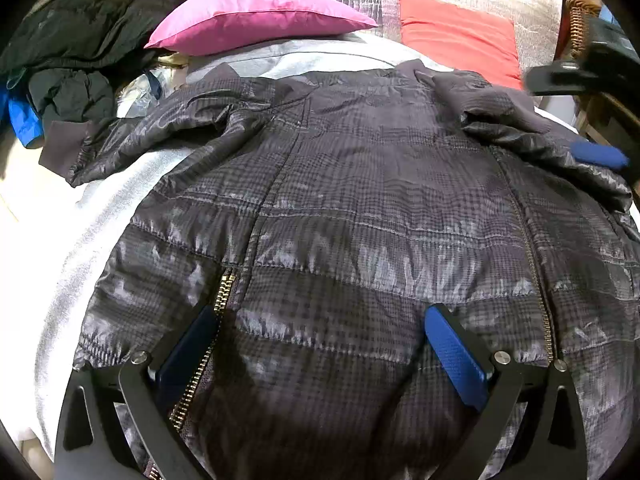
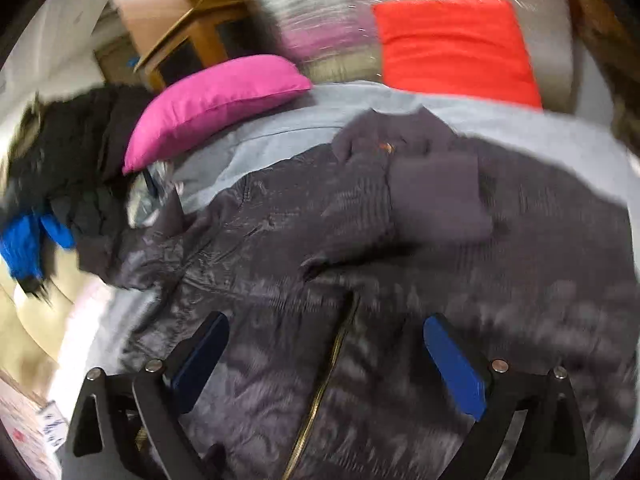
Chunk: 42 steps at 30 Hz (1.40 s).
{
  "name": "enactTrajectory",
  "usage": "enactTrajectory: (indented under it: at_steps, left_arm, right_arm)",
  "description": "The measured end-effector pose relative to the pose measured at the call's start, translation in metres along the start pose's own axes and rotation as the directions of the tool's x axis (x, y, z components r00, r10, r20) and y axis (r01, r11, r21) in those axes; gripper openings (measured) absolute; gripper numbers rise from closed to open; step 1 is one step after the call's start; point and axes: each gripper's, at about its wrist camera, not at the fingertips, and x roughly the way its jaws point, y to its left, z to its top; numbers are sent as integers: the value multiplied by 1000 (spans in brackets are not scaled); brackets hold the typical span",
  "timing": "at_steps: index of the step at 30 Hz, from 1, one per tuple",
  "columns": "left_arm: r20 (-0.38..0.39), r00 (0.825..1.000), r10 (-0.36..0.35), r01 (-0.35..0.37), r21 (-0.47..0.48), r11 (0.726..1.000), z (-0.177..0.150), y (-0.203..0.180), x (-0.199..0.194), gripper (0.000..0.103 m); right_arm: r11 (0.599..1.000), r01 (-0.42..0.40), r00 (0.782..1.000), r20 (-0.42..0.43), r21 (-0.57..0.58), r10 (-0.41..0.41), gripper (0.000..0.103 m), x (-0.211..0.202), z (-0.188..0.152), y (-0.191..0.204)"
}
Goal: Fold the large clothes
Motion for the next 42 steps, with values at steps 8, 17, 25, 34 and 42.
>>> enactTrajectory:
  at_steps: [8,17,25,34,42]
  left_arm:
    - [-1,1000,-1,1,0,1000,-2,-1,0,103]
    - [30,999,-37,34,68,997,44,-18,-38,103]
    - [126,992,25,-72,384,921,137,-134,-9,103]
    - [87,993,81,-112,446,888,174,-175,62,83]
    - [36,991,126,-125,-41,991,180,-59,73,72]
  right_arm:
    - [935,-146,976,204,324,82,100,-62,6,-87]
    - [802,-336,931,305,494,202,99,-25,-29,-168]
    - [813,-441,864,425,381,269,99,-30,-48,-172]
    - [827,-443,853,445,347,271,99,-32,-51,-171]
    - [826,-444,852,447,346,270,99,-31,-54,-172]
